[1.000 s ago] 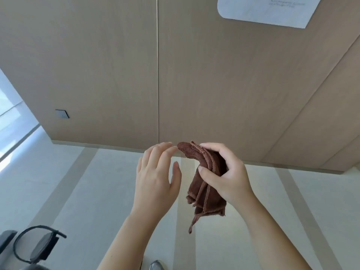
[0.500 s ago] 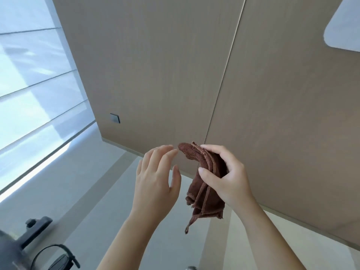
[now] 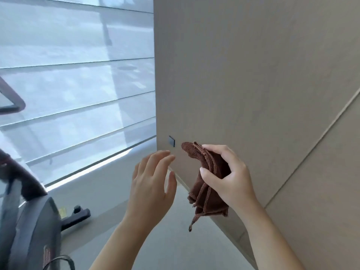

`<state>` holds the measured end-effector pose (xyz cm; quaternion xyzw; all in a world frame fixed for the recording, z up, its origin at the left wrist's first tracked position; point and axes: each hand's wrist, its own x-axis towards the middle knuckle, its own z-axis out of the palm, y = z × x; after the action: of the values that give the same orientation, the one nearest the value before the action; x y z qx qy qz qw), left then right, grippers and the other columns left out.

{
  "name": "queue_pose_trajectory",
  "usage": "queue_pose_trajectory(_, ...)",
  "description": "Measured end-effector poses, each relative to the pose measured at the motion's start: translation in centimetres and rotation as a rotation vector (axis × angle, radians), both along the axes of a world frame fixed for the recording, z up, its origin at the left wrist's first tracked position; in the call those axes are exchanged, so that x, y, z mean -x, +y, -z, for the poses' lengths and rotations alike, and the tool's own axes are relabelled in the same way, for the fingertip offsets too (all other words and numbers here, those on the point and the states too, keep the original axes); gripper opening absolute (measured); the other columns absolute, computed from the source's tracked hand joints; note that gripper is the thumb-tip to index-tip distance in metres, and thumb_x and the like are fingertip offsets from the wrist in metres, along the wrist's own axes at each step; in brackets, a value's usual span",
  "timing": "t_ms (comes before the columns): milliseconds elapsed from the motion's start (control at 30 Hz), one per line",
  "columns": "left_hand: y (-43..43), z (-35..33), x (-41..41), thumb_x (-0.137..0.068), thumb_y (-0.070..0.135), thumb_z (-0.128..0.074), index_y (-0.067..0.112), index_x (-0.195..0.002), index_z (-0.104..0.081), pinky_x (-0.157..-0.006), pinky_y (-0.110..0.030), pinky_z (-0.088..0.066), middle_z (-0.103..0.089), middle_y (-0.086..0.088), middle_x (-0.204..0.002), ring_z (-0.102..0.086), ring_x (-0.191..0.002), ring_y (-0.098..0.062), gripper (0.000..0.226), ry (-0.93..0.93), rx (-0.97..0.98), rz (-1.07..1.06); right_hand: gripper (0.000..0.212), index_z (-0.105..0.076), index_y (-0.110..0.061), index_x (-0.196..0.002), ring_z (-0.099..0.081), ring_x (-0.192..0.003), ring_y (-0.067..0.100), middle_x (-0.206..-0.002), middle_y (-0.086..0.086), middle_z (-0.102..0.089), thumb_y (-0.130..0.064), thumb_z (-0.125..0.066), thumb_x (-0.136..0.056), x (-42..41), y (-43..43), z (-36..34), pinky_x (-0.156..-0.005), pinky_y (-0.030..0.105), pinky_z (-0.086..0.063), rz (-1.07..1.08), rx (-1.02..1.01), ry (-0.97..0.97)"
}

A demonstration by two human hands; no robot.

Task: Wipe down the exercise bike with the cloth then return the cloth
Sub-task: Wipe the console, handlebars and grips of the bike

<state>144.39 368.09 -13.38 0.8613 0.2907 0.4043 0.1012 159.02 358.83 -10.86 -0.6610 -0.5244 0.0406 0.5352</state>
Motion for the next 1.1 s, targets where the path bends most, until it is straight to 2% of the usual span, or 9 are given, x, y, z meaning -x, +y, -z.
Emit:
queue_pose_trajectory(233, 6.2, -1.1, 4.4, -0.084, 0.022, -0.041, 0.005, -0.108, -0.060, -0.092, -0.037, -0.036, -0.062, -0.009, -0.111, -0.055, -0.104, -0.027, 0.036, -0.026, -0.031, -0.324, 0.040, -0.059, -0.044, -0.101, -0.059, -0.094, 0.009, -0.094, -0.020, -0.061, -0.022, -0.065, -0.068, 2.0, 10.4, 0.1, -0.080, 0.011, -0.043, -0.298, 0.040, 0.056)
queue_pose_trajectory(333, 8.9, -1.5, 6.9, -0.084, 0.021, -0.042, 0.005, -0.109, -0.060, -0.093, -0.039, -0.037, -0.062, -0.010, -0.111, -0.055, -0.105, -0.029, 0.035, -0.043, -0.045, -0.408, 0.040, -0.060, -0.042, -0.102, -0.059, -0.093, 0.009, -0.093, -0.019, -0.061, -0.021, -0.064, -0.068, 4.2, 14.4, 0.0, -0.079, 0.012, -0.044, -0.408, 0.050, 0.062)
queue_pose_trajectory(467, 13.3, -1.9, 11.0, -0.084, 0.020, -0.043, 0.005, -0.109, -0.060, -0.093, -0.042, -0.041, -0.061, -0.010, -0.112, -0.054, -0.107, -0.029, 0.034, -0.039, -0.067, -0.486, 0.040, -0.060, -0.042, -0.101, -0.055, -0.093, 0.002, -0.093, -0.021, -0.061, -0.020, -0.065, -0.068, 8.0, 20.0, -0.4, -0.077, 0.006, -0.040, -0.482, 0.024, 0.037)
queue_pose_trajectory(667, 19.8, -3.0, 18.4, -0.083, 0.016, -0.044, 0.002, -0.107, -0.060, -0.093, -0.044, -0.042, -0.062, -0.014, -0.110, -0.055, -0.106, -0.031, 0.032, -0.046, -0.152, -0.612, 0.040, -0.058, -0.044, -0.099, -0.060, -0.088, 0.011, -0.089, -0.015, -0.063, -0.022, -0.065, -0.067, 15.0, 27.9, -1.2, -0.075, 0.009, -0.043, -0.579, -0.020, 0.051)
queue_pose_trajectory(800, 23.4, -3.9, 23.2, -0.083, 0.015, -0.044, 0.000, -0.105, -0.061, -0.095, -0.042, -0.039, -0.062, -0.016, -0.112, -0.055, -0.106, -0.033, 0.032, -0.036, -0.192, -0.687, 0.040, -0.057, -0.045, -0.100, -0.059, -0.089, 0.011, -0.091, -0.016, -0.061, -0.023, -0.064, -0.067, 19.4, 32.6, -2.1, -0.075, 0.009, -0.044, -0.613, -0.075, 0.036)
queue_pose_trajectory(900, 25.5, -4.6, 25.7, -0.083, 0.014, -0.045, -0.001, -0.104, -0.062, -0.095, -0.043, -0.039, -0.062, -0.018, -0.111, -0.055, -0.107, -0.033, 0.030, -0.027, -0.250, -0.716, 0.041, -0.058, -0.040, -0.102, -0.059, -0.092, 0.016, -0.093, -0.012, -0.063, -0.018, -0.065, -0.068, 21.7, 35.6, -3.4, -0.080, 0.020, -0.048, -0.628, -0.142, 0.009)
queue_pose_trajectory(1033, 27.5, -5.5, 27.8, -0.085, 0.015, -0.044, -0.002, -0.103, -0.062, -0.096, -0.044, -0.040, -0.062, -0.019, -0.111, -0.055, -0.107, -0.034, 0.030, -0.013, -0.286, -0.756, 0.040, -0.060, -0.032, -0.105, -0.057, -0.091, 0.016, -0.094, -0.009, -0.062, -0.016, -0.065, -0.069, 23.9, 39.7, -7.0, -0.081, 0.019, -0.046, -0.644, -0.253, -0.145)
queue_pose_trajectory(1100, 28.4, -5.7, 28.6, -0.086, 0.019, -0.045, -0.001, -0.104, -0.061, -0.098, -0.043, -0.038, -0.062, -0.018, -0.113, -0.054, -0.110, -0.033, 0.032, 0.001, -0.296, -0.760, 0.038, -0.061, -0.027, -0.106, -0.057, -0.091, 0.017, -0.095, -0.006, -0.061, -0.015, -0.065, -0.070, 24.6, 42.2, -9.2, -0.082, 0.023, -0.046, -0.666, -0.318, -0.234)
